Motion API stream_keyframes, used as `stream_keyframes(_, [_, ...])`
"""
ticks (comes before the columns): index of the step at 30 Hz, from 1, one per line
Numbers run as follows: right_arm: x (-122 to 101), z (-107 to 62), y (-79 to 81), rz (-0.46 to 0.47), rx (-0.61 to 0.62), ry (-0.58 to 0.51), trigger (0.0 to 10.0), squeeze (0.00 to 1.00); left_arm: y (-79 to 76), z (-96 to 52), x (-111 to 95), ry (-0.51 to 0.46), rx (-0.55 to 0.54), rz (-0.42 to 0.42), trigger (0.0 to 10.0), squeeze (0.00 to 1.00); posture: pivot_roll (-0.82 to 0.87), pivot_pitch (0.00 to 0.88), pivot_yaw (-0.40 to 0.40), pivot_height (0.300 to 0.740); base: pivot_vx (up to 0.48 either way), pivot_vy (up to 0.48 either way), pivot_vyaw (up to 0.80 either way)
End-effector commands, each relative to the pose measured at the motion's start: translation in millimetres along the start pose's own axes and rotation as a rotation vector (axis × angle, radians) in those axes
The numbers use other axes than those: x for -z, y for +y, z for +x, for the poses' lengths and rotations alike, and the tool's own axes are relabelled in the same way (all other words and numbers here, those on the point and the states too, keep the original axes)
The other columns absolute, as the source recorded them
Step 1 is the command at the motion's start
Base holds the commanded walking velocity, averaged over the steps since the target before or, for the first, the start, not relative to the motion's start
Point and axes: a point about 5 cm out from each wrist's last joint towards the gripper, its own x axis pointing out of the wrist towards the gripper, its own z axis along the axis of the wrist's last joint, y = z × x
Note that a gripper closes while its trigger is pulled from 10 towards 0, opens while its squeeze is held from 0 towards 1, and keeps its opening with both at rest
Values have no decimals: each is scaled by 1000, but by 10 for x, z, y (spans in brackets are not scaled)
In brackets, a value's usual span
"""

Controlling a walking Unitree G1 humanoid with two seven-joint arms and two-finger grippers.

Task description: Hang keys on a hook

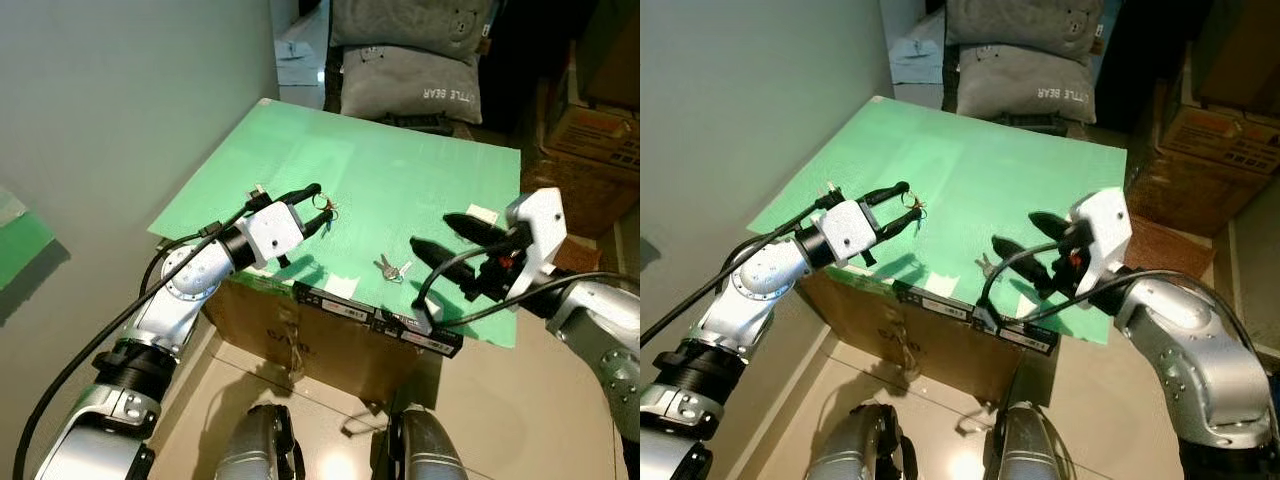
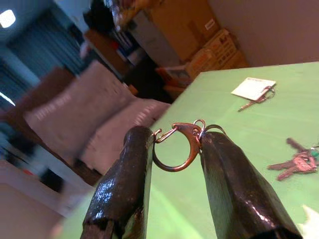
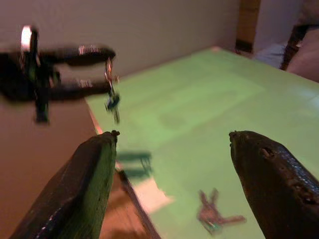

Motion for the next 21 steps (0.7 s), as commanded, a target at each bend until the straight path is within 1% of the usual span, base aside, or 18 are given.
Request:
stream_keyframes(1, [-42, -20, -2, 51, -6, -22, 10000, 0, -23, 1, -64, -26, 14, 85, 0, 0, -198, 110, 59, 661, 0, 0, 0])
stream_keyframes(5, [-84, -26, 7, 112, -40, -46, 10000, 0, -90, 9, -120, -50, 30, 222, 0, 0, -196, 112, 59, 661, 0, 0, 0])
stream_keyframes(6, [-89, -26, 14, 118, -48, -47, 10000, 0, -102, 13, -128, -55, 32, 243, 0, 0, -196, 112, 59, 661, 0, 0, 0])
stream_keyframes(7, [-89, -26, 14, 118, -48, -47, 10000, 0, -102, 13, -128, -55, 32, 243, 0, 0, -196, 112, 59, 661, 0, 0, 0])
stream_keyframes(8, [-93, -27, 22, 119, -54, -44, 10000, 0, -113, 18, -140, -62, 30, 263, 0, 0, -196, 112, 59, 661, 0, 0, 0])
stream_keyframes(10, [-97, -9, 32, 99, -54, -29, 10000, 0, -116, 42, -210, -99, 8, 347, 0, 0, -196, 109, 58, 661, 0, 0, 0])
stream_keyframes(11, [-97, -9, 32, 99, -54, -29, 10000, 0, -116, 42, -210, -99, 8, 347, 0, 0, -196, 109, 58, 661, 0, 0, 0])
stream_keyframes(13, [-116, 15, 43, 87, -50, -24, 10000, 0, -118, 55, -269, -133, -22, 425, 0, 0, -195, 106, 58, 661, 0, 0, 0])
stream_keyframes(15, [-140, 49, 69, 76, -51, -28, 10000, 0, -139, 65, -308, -158, -45, 475, 0, 0, -193, 104, 59, 661, 0, 0, 0])
stream_keyframes(18, [-150, 82, 94, 60, -51, -34, 10000, 0, -180, 79, -333, -177, -50, 496, 0, 0, -193, 103, 60, 661, 0, 0, 0])
stream_keyframes(21, [-139, 134, 123, 13, -40, -25, 10000, 0, -217, 94, -334, -186, -47, 506, 0, 0, -192, 99, 60, 661, 0, 0, 0])
